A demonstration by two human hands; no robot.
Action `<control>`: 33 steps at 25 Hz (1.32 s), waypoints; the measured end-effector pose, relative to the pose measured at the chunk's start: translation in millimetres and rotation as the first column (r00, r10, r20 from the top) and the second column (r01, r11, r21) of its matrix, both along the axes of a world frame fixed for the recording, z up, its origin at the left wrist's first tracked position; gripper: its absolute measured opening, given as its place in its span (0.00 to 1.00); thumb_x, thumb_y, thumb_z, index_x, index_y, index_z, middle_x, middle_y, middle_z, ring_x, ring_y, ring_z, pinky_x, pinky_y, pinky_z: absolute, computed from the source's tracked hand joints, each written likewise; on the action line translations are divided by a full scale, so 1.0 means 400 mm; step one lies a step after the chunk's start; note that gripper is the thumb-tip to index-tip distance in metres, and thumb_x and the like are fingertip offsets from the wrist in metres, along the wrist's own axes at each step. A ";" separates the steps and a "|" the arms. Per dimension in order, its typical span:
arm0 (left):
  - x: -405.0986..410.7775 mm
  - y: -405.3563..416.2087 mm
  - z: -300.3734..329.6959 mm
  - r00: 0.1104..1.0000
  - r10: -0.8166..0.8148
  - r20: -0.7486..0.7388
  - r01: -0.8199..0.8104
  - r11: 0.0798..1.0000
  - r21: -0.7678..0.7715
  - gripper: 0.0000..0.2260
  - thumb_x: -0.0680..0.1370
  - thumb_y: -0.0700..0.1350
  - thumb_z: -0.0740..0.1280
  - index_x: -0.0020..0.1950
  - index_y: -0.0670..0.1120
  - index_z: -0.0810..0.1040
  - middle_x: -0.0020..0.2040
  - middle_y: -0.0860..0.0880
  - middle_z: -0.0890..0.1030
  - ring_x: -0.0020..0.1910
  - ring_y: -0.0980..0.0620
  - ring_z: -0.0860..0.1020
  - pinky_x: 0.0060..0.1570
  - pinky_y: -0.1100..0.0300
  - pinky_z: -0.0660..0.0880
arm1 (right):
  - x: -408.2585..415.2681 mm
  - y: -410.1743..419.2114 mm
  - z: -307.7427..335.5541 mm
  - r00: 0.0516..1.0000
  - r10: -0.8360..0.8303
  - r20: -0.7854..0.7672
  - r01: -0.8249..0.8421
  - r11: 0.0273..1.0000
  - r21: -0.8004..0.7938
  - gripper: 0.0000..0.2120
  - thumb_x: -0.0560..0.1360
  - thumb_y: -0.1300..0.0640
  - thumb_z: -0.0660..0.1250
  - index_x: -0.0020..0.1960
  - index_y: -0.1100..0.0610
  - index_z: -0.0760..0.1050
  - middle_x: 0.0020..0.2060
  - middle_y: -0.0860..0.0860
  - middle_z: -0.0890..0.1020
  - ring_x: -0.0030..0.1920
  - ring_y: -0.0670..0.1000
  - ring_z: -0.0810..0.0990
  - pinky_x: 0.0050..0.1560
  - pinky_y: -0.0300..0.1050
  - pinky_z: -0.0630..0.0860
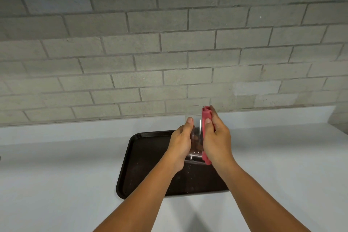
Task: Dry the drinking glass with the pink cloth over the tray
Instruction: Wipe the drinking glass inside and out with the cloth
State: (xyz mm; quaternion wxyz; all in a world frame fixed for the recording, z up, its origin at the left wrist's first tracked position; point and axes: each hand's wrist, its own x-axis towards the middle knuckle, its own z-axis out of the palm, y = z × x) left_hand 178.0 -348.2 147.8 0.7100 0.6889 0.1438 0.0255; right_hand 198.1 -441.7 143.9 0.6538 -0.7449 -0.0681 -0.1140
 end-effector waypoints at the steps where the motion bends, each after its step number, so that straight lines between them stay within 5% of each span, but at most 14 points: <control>1: -0.001 -0.002 -0.006 1.000 0.002 -0.007 -0.002 1.000 -0.010 0.25 0.81 0.63 0.56 0.61 0.46 0.80 0.50 0.44 0.87 0.49 0.51 0.85 0.64 0.47 0.76 | 0.006 -0.002 0.008 1.000 -0.015 0.000 0.015 1.000 -0.002 0.21 0.83 0.51 0.55 0.75 0.42 0.63 0.71 0.45 0.72 0.68 0.50 0.74 0.67 0.49 0.74; 6: 0.017 0.014 0.011 1.000 0.007 0.029 -0.007 1.000 -0.020 0.26 0.81 0.64 0.55 0.68 0.50 0.78 0.58 0.50 0.84 0.58 0.52 0.80 0.59 0.55 0.76 | -0.070 0.030 -0.020 0.987 0.069 0.144 -0.046 0.986 -0.159 0.22 0.83 0.50 0.55 0.75 0.38 0.57 0.73 0.32 0.57 0.74 0.36 0.56 0.71 0.36 0.58; 11: 0.004 0.010 -0.019 1.000 -0.004 -0.030 0.003 1.000 -0.028 0.27 0.80 0.66 0.56 0.60 0.46 0.82 0.52 0.43 0.87 0.54 0.47 0.85 0.65 0.45 0.75 | 0.004 0.000 -0.012 1.000 0.002 -0.019 -0.002 1.000 0.000 0.21 0.83 0.49 0.54 0.75 0.41 0.63 0.69 0.46 0.74 0.66 0.50 0.76 0.66 0.54 0.75; 16: 0.021 0.021 -0.009 1.000 0.014 -0.013 -0.015 0.999 -0.039 0.27 0.80 0.66 0.55 0.62 0.49 0.82 0.57 0.44 0.86 0.60 0.46 0.83 0.65 0.45 0.76 | -0.065 0.021 -0.019 0.991 0.079 0.113 -0.067 0.992 -0.105 0.22 0.83 0.49 0.55 0.77 0.41 0.58 0.74 0.34 0.59 0.73 0.37 0.58 0.70 0.36 0.60; 20: 0.013 0.015 -0.026 0.999 0.018 -0.030 -0.020 0.998 -0.051 0.26 0.80 0.65 0.57 0.58 0.46 0.83 0.52 0.43 0.87 0.54 0.45 0.85 0.65 0.43 0.75 | -0.013 -0.004 -0.023 0.999 0.049 -0.007 -0.049 0.999 0.005 0.20 0.83 0.50 0.54 0.75 0.40 0.63 0.66 0.41 0.74 0.64 0.45 0.76 0.64 0.45 0.74; 22: 0.010 0.011 -0.025 0.999 0.019 -0.031 -0.021 0.998 -0.060 0.27 0.80 0.65 0.57 0.57 0.45 0.84 0.50 0.41 0.88 0.51 0.45 0.86 0.63 0.43 0.77 | 0.001 -0.005 -0.011 1.000 0.006 -0.021 -0.006 1.000 0.007 0.20 0.83 0.50 0.54 0.75 0.40 0.63 0.67 0.45 0.76 0.63 0.48 0.77 0.65 0.50 0.76; 27: 0.023 0.018 -0.008 1.000 0.021 -0.009 -0.021 0.998 -0.057 0.26 0.82 0.64 0.55 0.61 0.48 0.83 0.55 0.44 0.86 0.59 0.45 0.82 0.64 0.46 0.76 | -0.071 0.013 -0.019 0.991 0.070 0.113 -0.055 0.989 -0.136 0.23 0.83 0.50 0.55 0.77 0.42 0.58 0.73 0.33 0.58 0.73 0.36 0.57 0.67 0.31 0.58; 33: 0.026 0.023 -0.031 1.000 -0.008 -0.030 0.004 0.992 -0.130 0.29 0.80 0.66 0.57 0.61 0.45 0.83 0.49 0.42 0.88 0.51 0.44 0.87 0.54 0.49 0.81 | -0.021 -0.015 -0.007 0.999 0.050 -0.022 -0.049 0.997 0.058 0.20 0.84 0.53 0.54 0.74 0.42 0.65 0.61 0.40 0.75 0.59 0.43 0.77 0.55 0.34 0.74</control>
